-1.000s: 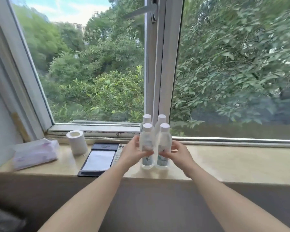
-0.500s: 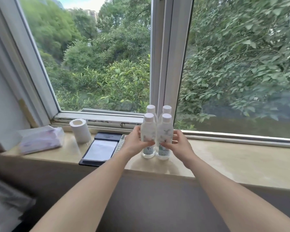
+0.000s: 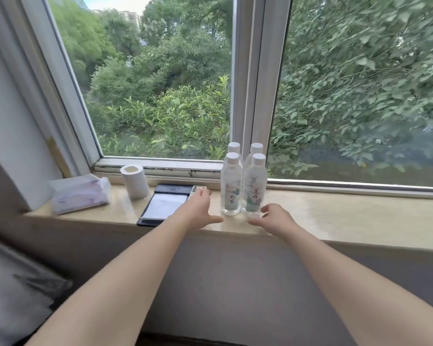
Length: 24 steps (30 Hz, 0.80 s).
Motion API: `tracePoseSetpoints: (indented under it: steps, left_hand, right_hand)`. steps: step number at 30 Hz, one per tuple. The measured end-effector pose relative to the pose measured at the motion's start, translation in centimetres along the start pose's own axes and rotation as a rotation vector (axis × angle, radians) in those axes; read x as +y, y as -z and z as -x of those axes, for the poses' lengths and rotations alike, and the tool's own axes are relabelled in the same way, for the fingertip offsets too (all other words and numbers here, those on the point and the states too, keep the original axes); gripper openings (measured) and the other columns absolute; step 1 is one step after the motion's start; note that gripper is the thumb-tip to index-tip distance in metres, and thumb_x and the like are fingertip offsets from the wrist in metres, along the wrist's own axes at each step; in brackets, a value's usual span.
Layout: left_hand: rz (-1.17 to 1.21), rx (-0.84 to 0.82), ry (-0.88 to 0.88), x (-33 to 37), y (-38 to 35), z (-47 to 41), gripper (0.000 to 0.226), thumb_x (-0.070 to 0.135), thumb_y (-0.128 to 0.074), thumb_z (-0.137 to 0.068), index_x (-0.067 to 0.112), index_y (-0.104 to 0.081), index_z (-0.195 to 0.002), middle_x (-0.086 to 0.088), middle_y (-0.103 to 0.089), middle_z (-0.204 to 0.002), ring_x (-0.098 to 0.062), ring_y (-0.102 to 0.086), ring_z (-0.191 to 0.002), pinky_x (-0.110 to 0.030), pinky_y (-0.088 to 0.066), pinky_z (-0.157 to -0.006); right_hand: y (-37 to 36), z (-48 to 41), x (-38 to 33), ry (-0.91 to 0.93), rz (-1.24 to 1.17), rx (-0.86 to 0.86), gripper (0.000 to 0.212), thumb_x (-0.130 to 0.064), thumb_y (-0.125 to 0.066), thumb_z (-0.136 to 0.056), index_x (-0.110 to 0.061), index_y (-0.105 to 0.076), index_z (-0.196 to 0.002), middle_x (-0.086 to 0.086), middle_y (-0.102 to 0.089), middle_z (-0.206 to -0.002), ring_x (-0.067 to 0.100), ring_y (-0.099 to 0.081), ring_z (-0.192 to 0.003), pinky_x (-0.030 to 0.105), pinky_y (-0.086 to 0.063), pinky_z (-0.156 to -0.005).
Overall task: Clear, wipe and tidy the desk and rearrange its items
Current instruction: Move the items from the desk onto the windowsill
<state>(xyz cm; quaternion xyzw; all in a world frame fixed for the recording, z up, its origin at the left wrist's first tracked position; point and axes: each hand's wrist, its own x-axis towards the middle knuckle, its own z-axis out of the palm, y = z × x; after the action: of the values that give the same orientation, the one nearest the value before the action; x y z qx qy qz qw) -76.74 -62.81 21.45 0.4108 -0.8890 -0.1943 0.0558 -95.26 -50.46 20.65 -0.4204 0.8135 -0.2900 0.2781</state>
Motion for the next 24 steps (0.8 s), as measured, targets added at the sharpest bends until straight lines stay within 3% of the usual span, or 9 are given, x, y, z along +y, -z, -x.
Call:
tracePoseSetpoints:
  steps: [2, 8, 12, 17, 24]
  left_hand:
    - [-0.037, -0.004, -0.033, -0.6, 0.8, 1.4, 0.091, 0.047, -0.069, -0.088, 0.007, -0.02, -0.154, -0.009, -0.02, -0.16, -0.024, -0.026, -0.146, -0.037, -0.029, -0.115]
    - [-0.145, 0.083, -0.032, -4.7, 4.4, 6.5, 0.083, 0.053, -0.067, -0.086, 0.015, -0.03, -0.15, -0.006, -0.038, -0.148, -0.025, -0.041, -0.135, -0.037, -0.037, -0.107]
    - [-0.205, 0.152, 0.039, -10.1, 7.9, 11.9, 0.073, 0.052, -0.063, -0.088, 0.02, -0.035, -0.147, -0.005, -0.044, -0.144, -0.027, -0.047, -0.129, -0.04, -0.039, -0.105]
    - [-0.225, 0.236, 0.234, -18.8, 11.9, 20.6, 0.067, 0.052, -0.061, -0.088, 0.022, -0.039, -0.145, -0.006, -0.048, -0.143, -0.026, -0.047, -0.131, -0.039, -0.037, -0.108]
    - [-0.185, 0.339, 0.612, -29.4, 15.3, 35.3, 0.06, 0.046, -0.063, -0.09, 0.02, -0.045, -0.141, -0.005, -0.047, -0.143, -0.025, -0.046, -0.132, -0.038, -0.037, -0.108]
  right_hand:
    - [-0.9, 1.0, -1.2, 0.046, 0.058, -0.044, 0.057, -0.036, -0.075, -0.083, -0.006, -0.057, -0.128, 0.007, -0.062, -0.121, 0.021, -0.06, -0.107, 0.027, -0.047, -0.086]
    - [-5.0, 4.1, -8.2, 0.248, 0.133, -0.065, 0.044, -0.033, -0.075, -0.084, -0.012, -0.064, -0.12, 0.005, -0.067, -0.11, 0.014, -0.06, -0.087, 0.022, -0.043, -0.073]
    - [-9.4, 5.8, -14.1, 0.374, 0.191, -0.096, 0.04, -0.034, -0.075, -0.084, -0.015, -0.062, -0.117, 0.002, -0.068, -0.109, 0.015, -0.061, -0.088, 0.024, -0.045, -0.074]
    - [-17.4, 8.3, -22.4, 0.547, 0.167, -0.191, 0.037, -0.026, -0.076, -0.082, -0.015, -0.064, -0.116, 0.003, -0.069, -0.106, 0.019, -0.066, -0.094, 0.023, -0.046, -0.073]
    - [-30.7, 14.6, -33.3, 0.82, 0.234, -0.413, 0.031, -0.023, -0.073, -0.082, -0.012, -0.068, -0.11, 0.006, -0.072, -0.108, 0.023, -0.065, -0.104, 0.031, -0.05, -0.087]
